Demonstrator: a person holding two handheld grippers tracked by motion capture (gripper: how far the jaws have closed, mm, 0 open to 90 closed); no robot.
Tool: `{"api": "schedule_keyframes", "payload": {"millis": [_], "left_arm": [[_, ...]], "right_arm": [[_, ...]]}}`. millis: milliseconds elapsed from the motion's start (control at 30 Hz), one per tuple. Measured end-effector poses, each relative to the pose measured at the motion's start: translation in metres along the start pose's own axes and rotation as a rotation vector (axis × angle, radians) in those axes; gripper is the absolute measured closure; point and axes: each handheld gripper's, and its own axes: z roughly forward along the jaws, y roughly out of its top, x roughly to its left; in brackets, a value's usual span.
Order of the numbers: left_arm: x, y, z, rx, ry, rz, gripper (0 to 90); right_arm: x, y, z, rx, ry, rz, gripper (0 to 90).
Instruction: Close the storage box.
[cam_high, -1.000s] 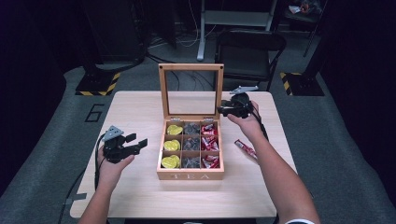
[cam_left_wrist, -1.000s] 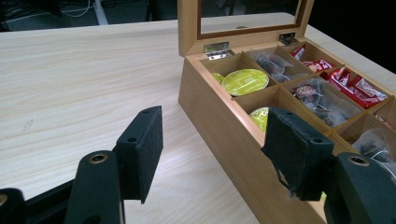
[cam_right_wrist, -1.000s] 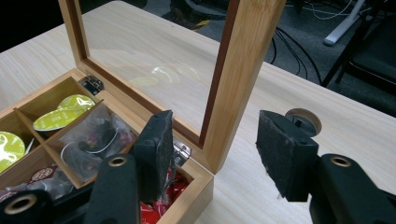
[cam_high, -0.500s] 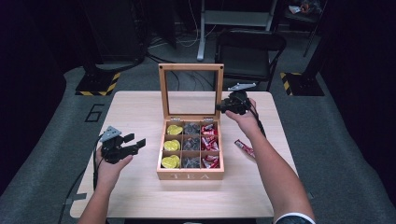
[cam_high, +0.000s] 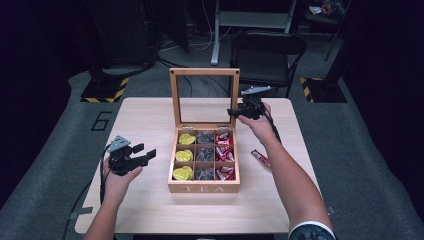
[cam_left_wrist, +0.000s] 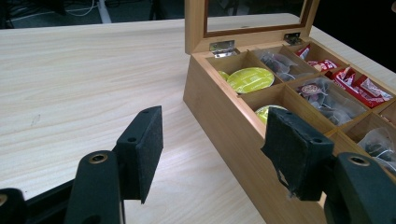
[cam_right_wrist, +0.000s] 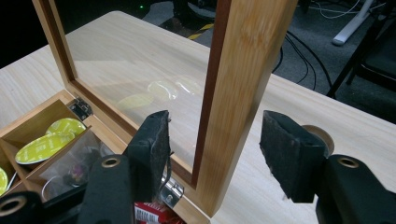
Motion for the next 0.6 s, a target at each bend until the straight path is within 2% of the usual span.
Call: {"api": "schedule_keyframes", "payload": {"millis": [267, 600], "left_arm": [[0.0013, -0.0008, -0.0008, 0.001, -0.005, -0.004, 37.6], [0.0010, -0.0011, -0.0014, 0.001, -0.007, -0.003, 37.6]], "right_arm": [[0.0008, 0.0038, 0.0060, -0.001, 0.005, -0.004, 43.7], [-0.0016, 0.0031, 0.0099, 0.008, 0.011, 0.000, 51.0]]}}
